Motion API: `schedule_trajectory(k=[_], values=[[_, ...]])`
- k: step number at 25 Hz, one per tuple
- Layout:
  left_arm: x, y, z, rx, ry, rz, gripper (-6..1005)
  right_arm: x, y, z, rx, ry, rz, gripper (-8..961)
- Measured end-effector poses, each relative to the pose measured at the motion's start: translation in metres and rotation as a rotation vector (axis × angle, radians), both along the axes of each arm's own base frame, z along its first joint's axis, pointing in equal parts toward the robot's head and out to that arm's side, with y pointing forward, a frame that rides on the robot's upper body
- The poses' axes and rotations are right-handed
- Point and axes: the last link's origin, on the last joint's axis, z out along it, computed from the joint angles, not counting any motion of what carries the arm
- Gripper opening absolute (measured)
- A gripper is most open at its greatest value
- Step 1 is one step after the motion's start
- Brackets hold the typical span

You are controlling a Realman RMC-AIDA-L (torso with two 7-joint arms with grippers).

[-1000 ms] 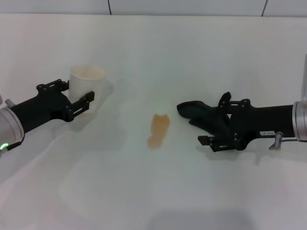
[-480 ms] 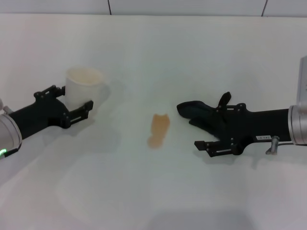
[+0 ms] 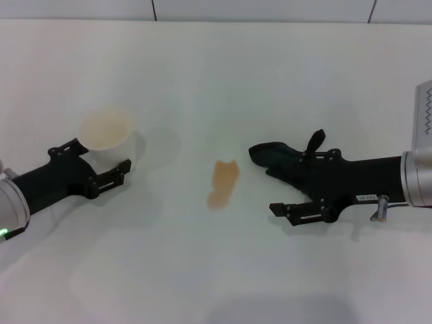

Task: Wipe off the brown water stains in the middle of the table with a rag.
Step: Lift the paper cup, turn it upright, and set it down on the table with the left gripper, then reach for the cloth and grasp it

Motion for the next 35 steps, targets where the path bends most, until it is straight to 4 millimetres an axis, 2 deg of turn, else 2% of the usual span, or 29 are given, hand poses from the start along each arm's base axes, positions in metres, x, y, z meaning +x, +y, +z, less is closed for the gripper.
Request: schedule_trajectory(k=[4,13,19,23,26,27,28,30,35], values=[[0.0,-0.008,0.0,-0.013,-0.03,-0.004,811,0.0,0.0,0.0,0.0,-0.001,0.001,792],[-0.009,-0.024,0.017,0.001,-0.057,0.018,889,0.001,-0.002,0.0,0.0,-0.007,0.021,765],[-0.019,-0.045,0.042,0.044,-0.056,0.017,889,-0.001,-0.002,0.0,-0.003,0.012,0.018,765],[-0.001,-0.061,0.079,0.093,-0.116,-0.102,890,-0.006,-0.003,0.001,-0.007,0.047,0.015,765],[0.014,-0.063,0.102,0.104,-0.126,-0.172,890,-0.011,-0.003,0.003,-0.007,0.082,0.012,765],[0.014,-0.063,0.102,0.104,-0.126,-0.172,890,-0.012,-0.003,0.004,-0.008,0.091,0.011,765],[0.023,-0.061,0.112,0.095,-0.112,-0.205,890,-0.014,-0.003,0.004,-0.008,0.102,0.011,765],[0.031,-0.057,0.118,0.07,-0.066,-0.244,889,-0.018,-0.002,0.005,-0.007,0.119,0.014,765],[0.042,-0.044,0.126,0.047,-0.008,-0.297,889,-0.025,0.002,0.007,-0.004,0.149,0.016,766]])
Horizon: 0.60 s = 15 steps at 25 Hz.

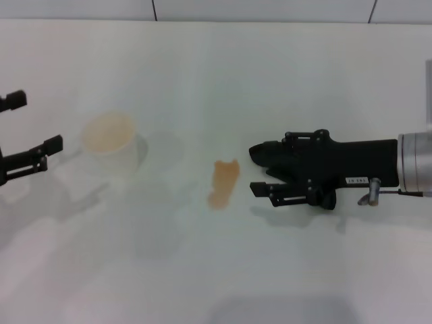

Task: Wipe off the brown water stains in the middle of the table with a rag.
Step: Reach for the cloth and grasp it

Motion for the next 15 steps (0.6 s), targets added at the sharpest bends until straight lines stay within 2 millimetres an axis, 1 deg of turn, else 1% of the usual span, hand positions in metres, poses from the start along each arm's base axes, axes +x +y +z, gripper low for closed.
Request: schedule_trajectory(k=[4,7,11,15], values=[[0.009,0.013,0.006,-0.05,0.03,-0.046,889,-0.006,0.003,0.002,0.0,0.015,-0.01,766],[0.016,0.019,0.006,-0.085,0.055,-0.081,889,-0.011,0.006,0.003,0.001,0.019,-0.015,766],[0.022,0.024,0.003,-0.143,0.089,-0.119,890,-0.019,0.013,0.004,0.001,0.024,-0.024,766],[0.023,0.024,-0.001,-0.163,0.102,-0.122,890,-0.024,0.021,0.006,-0.005,0.013,-0.046,766]])
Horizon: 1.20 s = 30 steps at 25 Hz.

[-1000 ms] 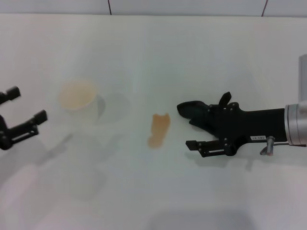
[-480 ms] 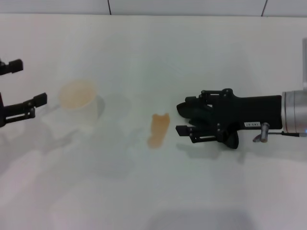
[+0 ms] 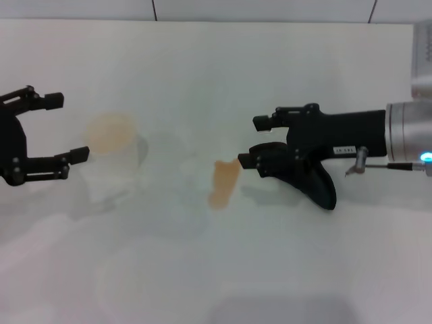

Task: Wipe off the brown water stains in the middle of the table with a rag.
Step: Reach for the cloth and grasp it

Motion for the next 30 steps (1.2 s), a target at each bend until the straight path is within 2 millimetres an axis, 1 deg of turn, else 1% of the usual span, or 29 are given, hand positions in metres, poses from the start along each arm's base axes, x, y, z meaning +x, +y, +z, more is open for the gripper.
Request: schedule_trajectory(k=[5,8,16,22,30], values=[[-0.001,-0.004,-0.005,-0.024,-0.002,0.002,890,-0.007,0.014,0.002,-0.021,-0.085,-0.048,766],[-0.004,-0.009,-0.012,-0.044,0.008,0.011,890,-0.012,0.02,0.004,-0.032,-0.153,-0.083,766],[-0.005,-0.012,-0.019,-0.073,0.03,-0.005,889,-0.02,0.04,0.019,-0.036,-0.327,-0.225,766],[-0.004,-0.012,-0.021,-0.069,0.033,-0.013,889,-0.021,0.043,0.021,-0.047,-0.397,-0.276,766],[0.001,-0.007,-0.024,-0.08,0.039,-0.027,890,-0.01,0.041,0.015,-0.057,-0.464,-0.321,765]])
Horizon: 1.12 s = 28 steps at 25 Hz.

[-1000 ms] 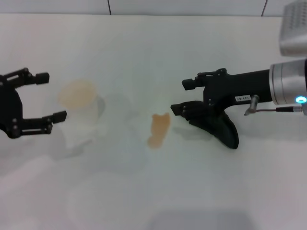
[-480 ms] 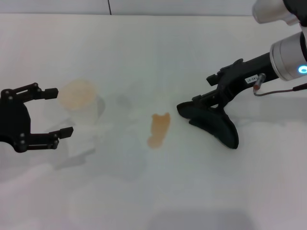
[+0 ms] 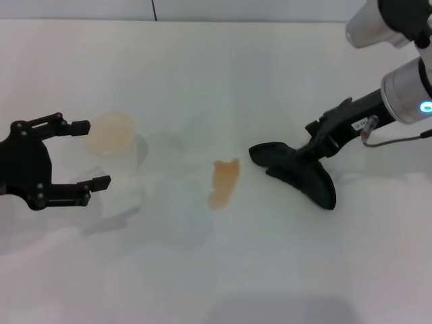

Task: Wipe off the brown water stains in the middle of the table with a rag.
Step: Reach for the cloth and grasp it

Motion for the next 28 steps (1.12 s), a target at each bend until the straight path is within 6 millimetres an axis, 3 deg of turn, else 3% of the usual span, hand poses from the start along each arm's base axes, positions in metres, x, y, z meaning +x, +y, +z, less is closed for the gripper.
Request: schedule_trajectory(k=[9,28], values=[[0.001,0.004,-0.006,-0.02,-0.013,-0.001,890,0.01,-0.002,-0.019,-0.02,-0.039,-0.009,765],[0.004,0.011,-0.008,-0.013,-0.012,-0.011,889,0.013,-0.001,-0.026,-0.027,-0.053,-0.016,765]])
